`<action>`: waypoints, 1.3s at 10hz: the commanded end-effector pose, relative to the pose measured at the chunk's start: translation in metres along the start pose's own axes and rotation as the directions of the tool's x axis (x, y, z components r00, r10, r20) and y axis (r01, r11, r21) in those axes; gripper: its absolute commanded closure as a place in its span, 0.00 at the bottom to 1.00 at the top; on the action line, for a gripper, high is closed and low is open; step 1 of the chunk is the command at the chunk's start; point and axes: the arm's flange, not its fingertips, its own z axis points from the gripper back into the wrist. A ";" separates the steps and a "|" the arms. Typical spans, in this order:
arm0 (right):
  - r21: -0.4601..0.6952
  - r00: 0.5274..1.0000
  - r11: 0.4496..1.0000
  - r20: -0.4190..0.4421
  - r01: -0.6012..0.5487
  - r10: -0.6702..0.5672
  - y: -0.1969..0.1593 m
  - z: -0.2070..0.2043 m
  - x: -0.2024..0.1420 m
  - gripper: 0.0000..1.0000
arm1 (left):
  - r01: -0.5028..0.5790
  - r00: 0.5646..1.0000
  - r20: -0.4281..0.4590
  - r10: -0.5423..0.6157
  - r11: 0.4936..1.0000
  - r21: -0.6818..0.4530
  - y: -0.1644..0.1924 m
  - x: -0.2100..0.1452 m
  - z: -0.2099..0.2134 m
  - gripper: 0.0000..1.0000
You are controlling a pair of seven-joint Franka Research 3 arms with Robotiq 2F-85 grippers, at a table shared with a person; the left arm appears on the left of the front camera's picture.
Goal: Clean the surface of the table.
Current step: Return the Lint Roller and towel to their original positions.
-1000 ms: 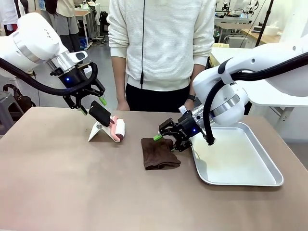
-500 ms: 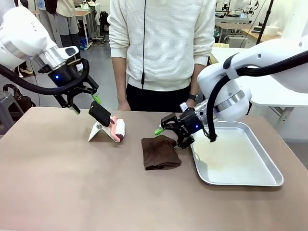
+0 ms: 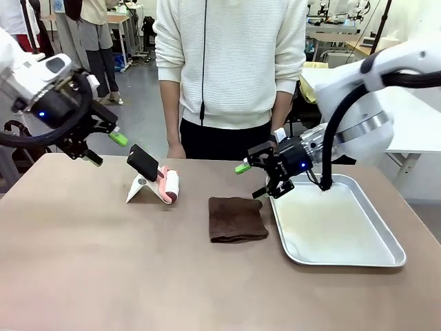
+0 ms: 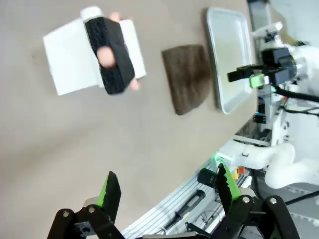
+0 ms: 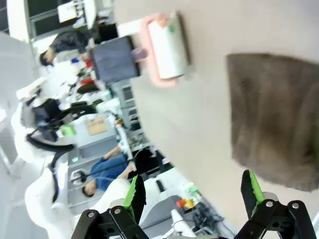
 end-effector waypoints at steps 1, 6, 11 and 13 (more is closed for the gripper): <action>0.083 1.000 0.996 0.010 0.023 -0.024 -0.012 0.012 -0.016 0.00 | 0.059 0.998 0.021 -0.058 0.997 -0.055 0.008 -0.023 -0.002 0.00; 0.315 0.998 0.948 -0.033 -0.046 0.060 -0.040 0.044 -0.085 0.00 | 0.188 0.982 0.076 -0.173 0.928 -0.321 0.045 -0.069 0.004 0.00; 0.376 0.969 0.920 0.248 -0.113 0.018 -0.110 0.129 -0.126 0.00 | 0.072 0.974 0.213 0.079 0.782 -0.619 0.143 -0.075 0.041 0.00; 0.388 0.941 0.913 0.337 -0.127 -0.012 -0.142 0.172 -0.130 0.00 | 0.050 0.948 0.269 0.172 0.753 -0.656 0.179 -0.077 0.051 0.00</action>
